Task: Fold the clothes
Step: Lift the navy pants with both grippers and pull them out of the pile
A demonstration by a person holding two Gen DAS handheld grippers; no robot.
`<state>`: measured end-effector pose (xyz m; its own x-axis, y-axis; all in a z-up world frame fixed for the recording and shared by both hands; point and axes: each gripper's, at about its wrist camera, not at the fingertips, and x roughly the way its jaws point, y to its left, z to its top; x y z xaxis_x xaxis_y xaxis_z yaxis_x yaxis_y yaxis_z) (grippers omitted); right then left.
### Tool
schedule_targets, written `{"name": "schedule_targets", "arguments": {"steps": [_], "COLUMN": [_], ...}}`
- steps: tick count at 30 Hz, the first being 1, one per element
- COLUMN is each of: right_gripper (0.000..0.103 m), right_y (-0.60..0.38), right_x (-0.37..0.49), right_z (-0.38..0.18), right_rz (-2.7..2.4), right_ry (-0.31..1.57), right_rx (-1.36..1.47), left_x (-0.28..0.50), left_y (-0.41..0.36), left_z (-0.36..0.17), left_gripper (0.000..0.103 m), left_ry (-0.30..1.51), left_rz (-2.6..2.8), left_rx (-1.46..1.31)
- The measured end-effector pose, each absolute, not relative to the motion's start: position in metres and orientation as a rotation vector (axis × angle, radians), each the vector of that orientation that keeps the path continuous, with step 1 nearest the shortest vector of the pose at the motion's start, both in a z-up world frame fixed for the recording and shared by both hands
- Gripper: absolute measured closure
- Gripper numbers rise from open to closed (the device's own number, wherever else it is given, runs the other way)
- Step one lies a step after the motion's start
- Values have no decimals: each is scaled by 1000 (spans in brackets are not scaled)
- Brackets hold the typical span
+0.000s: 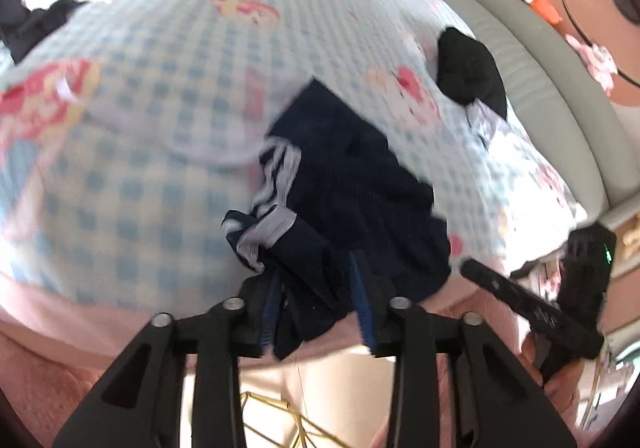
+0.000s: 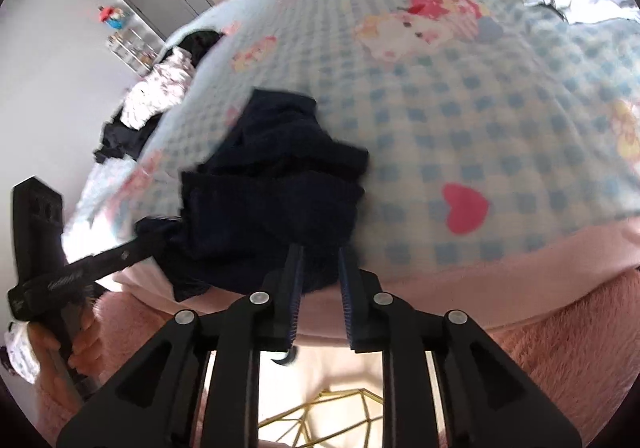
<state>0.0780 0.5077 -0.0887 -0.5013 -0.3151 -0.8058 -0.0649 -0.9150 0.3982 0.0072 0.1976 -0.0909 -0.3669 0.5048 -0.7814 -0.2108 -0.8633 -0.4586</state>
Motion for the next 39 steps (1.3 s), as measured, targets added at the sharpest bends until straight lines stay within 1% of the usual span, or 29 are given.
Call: {"name": "schedule_targets", "arguments": {"steps": [1, 2, 9, 11, 13, 15, 17, 19, 23, 25, 28, 30, 33, 34, 35, 36, 39], "right_gripper": [81, 80, 80, 80, 80, 80, 80, 80, 80, 80, 80, 80, 79, 79, 79, 79, 78], "right_y": [510, 513, 528, 519, 511, 505, 497, 489, 484, 486, 489, 487, 481, 481, 483, 486, 497], "right_x": [76, 75, 59, 41, 20, 1, -15, -15, 11, 26, 41, 43, 37, 34, 31, 28, 25], "right_z": [-88, -87, -84, -85, -86, -94, -108, -118, -126, -131, -134, -133, -132, -131, -129, -127, -119], "right_rz": [-2543, -2551, -2603, -2622, -2631, -2618, -2600, -2577, -2531, -2474, -2432, -2417, -2396, -2397, -2420, -2460, -2554], "right_ry": [-579, -580, -568, -498, -476, -471, -423, -390, -374, -399, -429, -403, -386, -406, -421, -426, -406], "right_rx": [1482, 1482, 1489, 1501, 1484, 1517, 1585, 1633, 1645, 1678, 1688, 1689, 1677, 1661, 1652, 1651, 1649], "left_x": [1, -6, -42, -52, -64, -69, -71, -70, -49, -33, -20, -15, -18, -19, -19, -18, -4], "left_y": [202, 205, 206, 209, 221, 236, 247, 249, 248, 246, 239, 236, 228, 226, 225, 225, 221], "left_z": [-86, -83, -69, -79, -100, -116, -128, -137, -140, -140, -137, -135, -134, -133, -133, -132, -112], "left_gripper": [55, 52, 51, 48, 48, 48, 48, 48, 48, 49, 47, 47, 47, 52, 76, 87, 88], "left_ry": [-399, -405, -325, -344, -394, -383, -356, -341, -185, -101, -39, -58, -166, -190, -195, -175, 4], "left_rz": [2276, 2291, 2504, 2465, 2375, 2365, 2359, 2346, 2347, 2335, 2322, 2323, 2299, 2295, 2299, 2314, 2457], "left_rx": [-1432, -1433, -1447, -1478, -1552, -1603, -1644, -1698, -1739, -1760, -1777, -1771, -1742, -1729, -1712, -1700, -1619]}}
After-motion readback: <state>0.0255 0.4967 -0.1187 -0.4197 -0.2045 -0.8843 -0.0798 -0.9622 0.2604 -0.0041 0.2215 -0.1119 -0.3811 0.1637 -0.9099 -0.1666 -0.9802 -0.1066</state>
